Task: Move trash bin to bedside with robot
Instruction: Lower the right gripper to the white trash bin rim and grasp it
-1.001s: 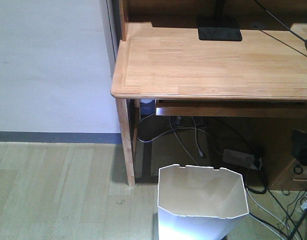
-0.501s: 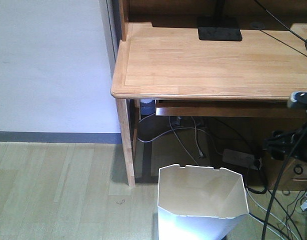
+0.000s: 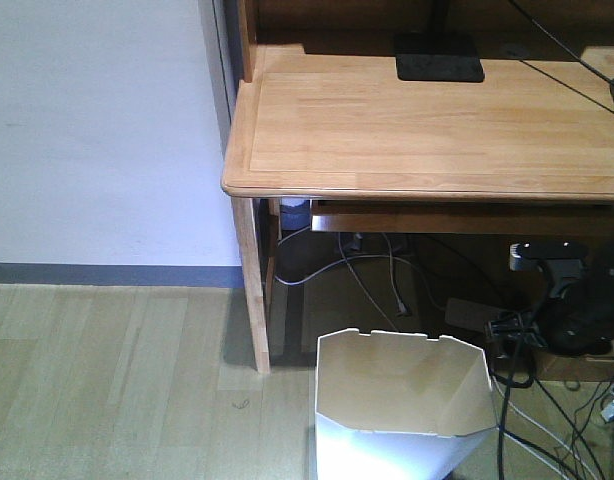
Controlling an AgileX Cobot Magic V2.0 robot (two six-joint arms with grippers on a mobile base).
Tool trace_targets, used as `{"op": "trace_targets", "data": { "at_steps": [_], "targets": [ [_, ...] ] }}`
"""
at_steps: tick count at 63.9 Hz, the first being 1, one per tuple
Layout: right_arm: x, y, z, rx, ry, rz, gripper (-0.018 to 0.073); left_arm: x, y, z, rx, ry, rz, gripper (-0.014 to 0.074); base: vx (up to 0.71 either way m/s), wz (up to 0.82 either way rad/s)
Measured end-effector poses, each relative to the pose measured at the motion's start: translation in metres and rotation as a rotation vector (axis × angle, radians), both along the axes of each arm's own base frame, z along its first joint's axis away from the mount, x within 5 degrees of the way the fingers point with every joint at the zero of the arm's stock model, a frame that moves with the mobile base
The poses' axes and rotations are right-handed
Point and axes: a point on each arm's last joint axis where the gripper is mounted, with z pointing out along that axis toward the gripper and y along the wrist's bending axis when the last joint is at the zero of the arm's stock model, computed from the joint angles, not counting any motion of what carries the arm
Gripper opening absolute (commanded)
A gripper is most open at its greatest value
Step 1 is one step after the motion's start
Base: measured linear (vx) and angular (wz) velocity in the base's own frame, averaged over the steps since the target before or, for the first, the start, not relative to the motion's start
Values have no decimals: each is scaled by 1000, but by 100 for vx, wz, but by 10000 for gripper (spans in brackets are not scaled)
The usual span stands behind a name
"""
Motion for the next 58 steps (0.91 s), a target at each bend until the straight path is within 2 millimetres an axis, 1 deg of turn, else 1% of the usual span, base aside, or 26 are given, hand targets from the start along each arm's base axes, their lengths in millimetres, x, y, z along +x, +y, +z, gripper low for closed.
{"op": "trace_targets", "data": {
  "at_steps": [6,12,19,26,33,42,58],
  "targets": [
    [13,-2,-20,0,13,-6,560,0,0,0,0,0,0,-6,0,0],
    [25,-10,-40,2,26,-37,560,0,0,0,0,0,0,-6,0,0],
    [31,-22,-68,5,73,-69,560,0,0,0,0,0,0,-6,0,0],
    [36,-31,-95,5,120,-41,560,0,0,0,0,0,0,-6,0,0],
    [41,-33,-118,3,145,3,560,0,0,0,0,0,0,-6,0,0],
    [50,-34,-147,-1,139,19,560,0,0,0,0,0,0,-6,0,0],
    [53,-35,-196,-4,159,57,560,0,0,0,0,0,0,-6,0,0]
  ]
}}
